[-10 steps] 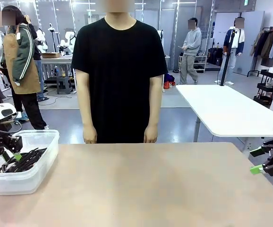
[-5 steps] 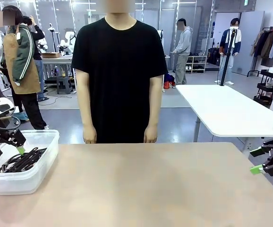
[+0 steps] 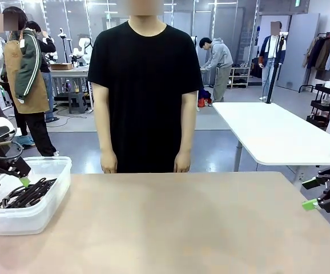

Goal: Organize and store the cables.
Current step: Place the USB Extension Cable into the Organizing box.

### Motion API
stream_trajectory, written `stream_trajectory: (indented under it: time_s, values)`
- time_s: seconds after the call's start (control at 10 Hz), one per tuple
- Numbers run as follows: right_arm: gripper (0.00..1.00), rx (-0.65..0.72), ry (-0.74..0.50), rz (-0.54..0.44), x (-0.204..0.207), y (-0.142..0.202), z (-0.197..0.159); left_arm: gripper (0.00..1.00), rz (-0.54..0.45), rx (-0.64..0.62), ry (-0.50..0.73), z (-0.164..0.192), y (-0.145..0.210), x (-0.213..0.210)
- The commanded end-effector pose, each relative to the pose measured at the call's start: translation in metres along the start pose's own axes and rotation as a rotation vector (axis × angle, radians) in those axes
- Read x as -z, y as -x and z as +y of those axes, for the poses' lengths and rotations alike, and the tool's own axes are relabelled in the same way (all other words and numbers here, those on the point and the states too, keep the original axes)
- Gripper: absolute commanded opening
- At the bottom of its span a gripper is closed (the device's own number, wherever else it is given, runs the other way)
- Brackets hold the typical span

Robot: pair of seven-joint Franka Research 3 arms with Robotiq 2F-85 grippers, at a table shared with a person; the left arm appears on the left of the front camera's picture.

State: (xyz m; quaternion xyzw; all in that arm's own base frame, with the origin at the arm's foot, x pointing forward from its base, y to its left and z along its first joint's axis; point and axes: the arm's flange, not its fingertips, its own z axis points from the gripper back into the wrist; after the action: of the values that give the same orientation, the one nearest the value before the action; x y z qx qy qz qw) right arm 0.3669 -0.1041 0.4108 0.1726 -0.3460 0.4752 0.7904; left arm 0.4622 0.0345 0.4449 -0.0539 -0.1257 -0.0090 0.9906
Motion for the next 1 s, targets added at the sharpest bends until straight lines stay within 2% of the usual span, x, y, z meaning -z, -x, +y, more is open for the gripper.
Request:
stream_trajectory:
  time_s: [0.0,0.9]
  values:
    - [1.0,0.004,0.0,-0.013,-0.0006,-0.002,-0.0022,1.0,0.004,-0.006,-0.003,0.0028,-0.0066,0.001]
    - [1.0,0.004,0.0,-0.013,-0.0006,-0.002,-0.0022,1.0,0.004,-0.006,-0.003,0.0028,-0.0066,0.001]
